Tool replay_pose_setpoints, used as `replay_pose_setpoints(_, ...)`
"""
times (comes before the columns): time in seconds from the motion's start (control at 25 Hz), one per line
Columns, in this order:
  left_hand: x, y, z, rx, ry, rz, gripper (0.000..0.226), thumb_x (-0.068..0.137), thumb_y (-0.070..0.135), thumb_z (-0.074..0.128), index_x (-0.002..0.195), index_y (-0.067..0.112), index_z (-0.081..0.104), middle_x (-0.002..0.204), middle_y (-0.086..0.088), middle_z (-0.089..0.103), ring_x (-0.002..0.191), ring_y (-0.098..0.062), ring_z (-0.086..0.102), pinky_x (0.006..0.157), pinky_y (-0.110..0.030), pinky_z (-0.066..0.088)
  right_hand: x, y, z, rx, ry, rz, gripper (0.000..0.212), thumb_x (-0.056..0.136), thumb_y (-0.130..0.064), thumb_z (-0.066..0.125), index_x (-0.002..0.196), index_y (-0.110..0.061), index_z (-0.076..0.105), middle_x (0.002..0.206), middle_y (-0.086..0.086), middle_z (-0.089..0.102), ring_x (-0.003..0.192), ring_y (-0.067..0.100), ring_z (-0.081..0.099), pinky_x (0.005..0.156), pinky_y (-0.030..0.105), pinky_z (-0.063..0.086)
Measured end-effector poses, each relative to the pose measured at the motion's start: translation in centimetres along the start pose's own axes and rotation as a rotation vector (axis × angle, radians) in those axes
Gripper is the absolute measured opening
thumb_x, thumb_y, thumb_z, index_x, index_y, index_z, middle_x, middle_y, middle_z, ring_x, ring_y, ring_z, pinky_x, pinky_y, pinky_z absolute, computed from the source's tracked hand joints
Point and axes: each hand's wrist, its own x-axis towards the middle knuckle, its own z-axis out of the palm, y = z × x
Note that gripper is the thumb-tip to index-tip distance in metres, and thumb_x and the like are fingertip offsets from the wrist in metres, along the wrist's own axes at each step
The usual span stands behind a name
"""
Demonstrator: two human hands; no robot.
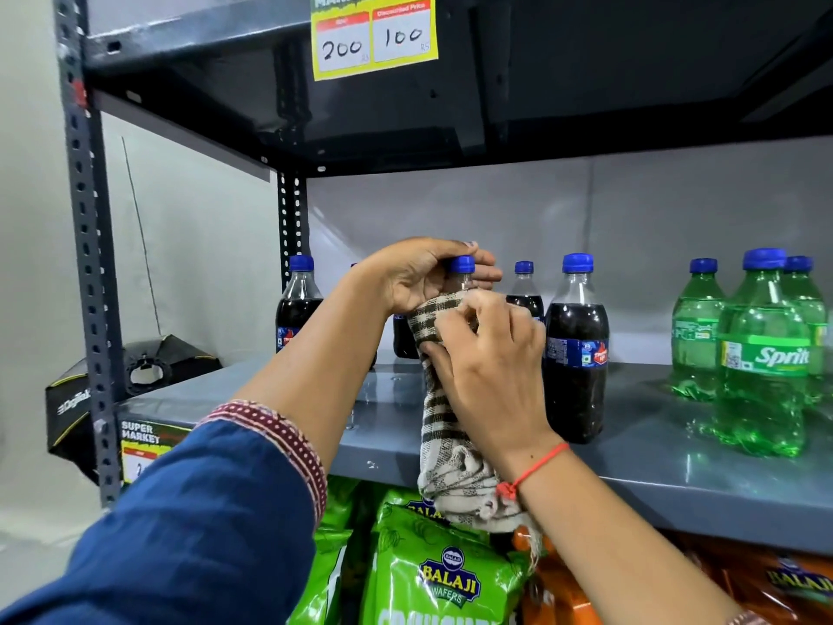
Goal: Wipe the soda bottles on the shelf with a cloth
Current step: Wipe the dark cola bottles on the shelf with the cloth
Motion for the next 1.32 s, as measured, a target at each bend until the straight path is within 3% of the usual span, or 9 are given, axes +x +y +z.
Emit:
replay_pose_setpoints(0.12, 0.1, 0.0, 0.0, 0.023, 0.02, 0.016, 0.031, 0.09, 0.016, 0.044, 0.112, -0.004, 0.054, 0.121, -0.022, 0.059, 0.104, -0.026, 0.062, 0.087, -0.027, 0.051, 0.0, -0.3, -0.6, 0.02, -0.067, -0.032, 0.013, 0.079, -0.012, 0.069, 0.078, -0.007, 0.057, 0.081, 0.013, 0.058, 0.069, 0.028, 0.052, 0.057, 0.035, 0.047)
replay_pose_setpoints(0.28, 0.3, -0.1, -0.2, 0.014, 0.018, 0.01, 0.033, 0.09, 0.016, 0.044, 0.114, -0.005, 0.054, 0.119, -0.022, 0.061, 0.101, -0.023, 0.063, 0.084, -0.026, 0.053, -2.8, -1.3, -1.0, -0.019, -0.18, 0.027, 0.038, 0.075, -0.02, 0.07, 0.107, -0.003, 0.057, 0.112, 0.019, 0.06, 0.096, 0.036, 0.06, 0.079, 0.041, 0.054)
replay_pose_setpoints(0.36, 0.3, -0.1, -0.3, -0.001, 0.014, 0.0, 0.031, 0.09, 0.017, 0.045, 0.11, -0.004, 0.056, 0.115, -0.02, 0.062, 0.099, -0.024, 0.064, 0.083, -0.027, 0.053, -4.0, -2.0, -0.8, -0.073, -0.278, 0.034, 0.059, 0.077, -0.03, 0.067, 0.124, 0.001, 0.048, 0.133, 0.023, 0.049, 0.119, 0.039, 0.049, 0.093, 0.047, 0.046)
replay_pose_setpoints(0.44, 0.4, -0.1, -0.3, -0.011, 0.019, -0.018, 0.029, 0.089, 0.017, 0.046, 0.108, -0.003, 0.058, 0.113, -0.018, 0.063, 0.101, -0.024, 0.064, 0.085, -0.028, 0.053, -3.5, -2.0, -0.6, -0.134, -0.328, 0.035, 0.06, 0.08, -0.026, 0.062, 0.129, 0.001, 0.041, 0.138, 0.022, 0.042, 0.125, 0.036, 0.042, 0.096, 0.047, 0.042)
replay_pose_setpoints(0.64, 0.1, 0.3, -0.2, 0.012, 0.032, -0.067, 0.031, 0.089, 0.018, 0.046, 0.11, -0.002, 0.058, 0.103, -0.013, 0.067, 0.086, -0.017, 0.067, 0.08, -0.026, 0.055, -1.5, -1.1, -0.1, -0.126, -0.363, -0.019, 0.062, 0.079, -0.006, 0.005, 0.14, -0.001, -0.002, 0.152, 0.021, -0.001, 0.138, 0.038, 0.0, 0.112, 0.041, 0.007)
replay_pose_setpoints(0.84, -0.3, 0.7, -0.3, 0.087, 0.059, -0.109, 0.037, 0.086, 0.022, 0.05, 0.116, 0.0, 0.056, 0.095, -0.009, 0.065, 0.086, -0.019, 0.061, 0.089, -0.032, 0.048, -0.4, -0.2, -0.3, -0.066, -0.44, -0.05, 0.063, 0.08, 0.001, 0.007, 0.136, -0.003, -0.019, 0.151, 0.02, -0.019, 0.138, 0.033, -0.018, 0.114, 0.039, -0.004)
replay_pose_setpoints(1.0, -0.2, 0.6, -0.2, 0.057, 0.046, -0.105, 0.032, 0.087, 0.02, 0.049, 0.111, 0.0, 0.058, 0.102, -0.01, 0.066, 0.094, -0.02, 0.062, 0.088, -0.03, 0.051, -0.8, -0.1, -0.5, -0.056, -0.492, -0.046, 0.063, 0.077, -0.004, 0.002, 0.137, -0.005, -0.019, 0.151, 0.018, -0.019, 0.138, 0.032, -0.017, 0.113, 0.037, -0.001)
replay_pose_setpoints(1.12, -0.2, 0.7, 0.0, 0.082, 0.062, -0.119, 0.035, 0.086, 0.021, 0.051, 0.114, 0.002, 0.058, 0.099, -0.009, 0.065, 0.088, -0.019, 0.061, 0.085, -0.029, 0.05, -0.2, 0.2, -0.8, -0.024, -0.506, -0.018, 0.063, 0.082, 0.002, 0.011, 0.137, -0.004, -0.019, 0.151, 0.018, -0.018, 0.139, 0.032, -0.015, 0.114, 0.037, 0.003)
replay_pose_setpoints(1.32, -0.2, 0.6, -0.1, -0.01, 0.027, -0.085, 0.033, 0.088, 0.017, 0.048, 0.116, 0.0, 0.055, 0.101, -0.009, 0.065, 0.077, -0.015, 0.069, 0.076, -0.025, 0.055, -1.2, -0.3, -0.7, -0.044, -0.5, -0.042, 0.064, 0.075, -0.006, -0.003, 0.139, -0.003, -0.012, 0.152, 0.018, -0.013, 0.139, 0.034, -0.012, 0.113, 0.037, 0.001)
